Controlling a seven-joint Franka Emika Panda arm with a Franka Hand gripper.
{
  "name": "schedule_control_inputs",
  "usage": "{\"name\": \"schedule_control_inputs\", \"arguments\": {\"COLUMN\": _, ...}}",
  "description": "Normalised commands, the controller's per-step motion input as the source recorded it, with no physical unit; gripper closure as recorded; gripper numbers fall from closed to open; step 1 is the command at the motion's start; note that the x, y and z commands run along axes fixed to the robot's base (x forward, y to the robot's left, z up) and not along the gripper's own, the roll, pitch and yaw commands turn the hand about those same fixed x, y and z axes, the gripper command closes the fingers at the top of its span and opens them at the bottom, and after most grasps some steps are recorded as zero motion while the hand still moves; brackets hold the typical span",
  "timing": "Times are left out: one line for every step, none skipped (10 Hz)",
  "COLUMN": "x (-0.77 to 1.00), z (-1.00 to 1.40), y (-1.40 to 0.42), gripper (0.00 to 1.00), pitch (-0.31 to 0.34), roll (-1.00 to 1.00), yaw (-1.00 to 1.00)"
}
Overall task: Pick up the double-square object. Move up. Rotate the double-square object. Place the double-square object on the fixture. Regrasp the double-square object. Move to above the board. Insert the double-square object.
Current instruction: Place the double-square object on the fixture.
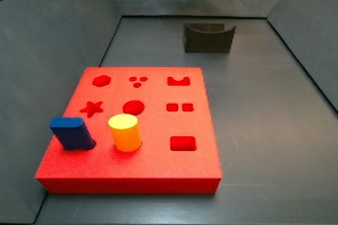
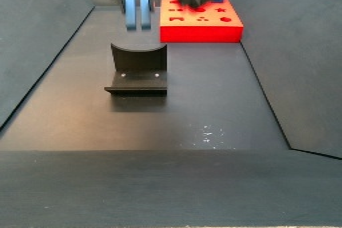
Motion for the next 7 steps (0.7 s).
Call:
{"name": "schedule_control_inputs", "arguments": {"x": 0.11, "z": -1.0, "y": 0.08, "gripper": 1.0, "pitch": -0.038, "roll": -1.0, "yaw": -0.17}}
{"name": "schedule_control_inputs", "arguments": {"x": 0.13, "z": -1.0, "y": 0.08, "gripper": 1.0, "pitch": -0.015, "roll": -1.0, "yaw": -0.15}}
{"name": "schedule_control_inputs", "arguments": {"x": 0.14, "z": -1.0, "y": 0.08, "gripper": 1.0, "pitch": -0.009, "roll": -1.0, "yaw": -0.15}}
{"name": "schedule_control_inputs", "arguments": {"x": 0.15, "z": -1.0, "y": 0.09, "gripper": 1.0, "pitch": -0.004, "roll": -1.0, "yaw": -0.14}}
{"name": "schedule_control_inputs", "arguments": {"x": 0.15, "z": -1.0, "y": 0.09, "gripper": 1.0, "pitch": -0.004, "roll": -0.94, "yaw": -0.14}}
{"name": "schedule_control_inputs", "arguments": {"x": 0.17, "z": -1.0, "y": 0.1, "gripper": 1.0, "pitch": 0.002, "roll": -0.67, "yaw": -0.11}}
{"name": "schedule_control_inputs", "arguments": {"x": 0.17, "z": -1.0, "y": 0.11, "gripper": 1.0, "pitch": 0.007, "roll": -0.55, "yaw": -0.09}}
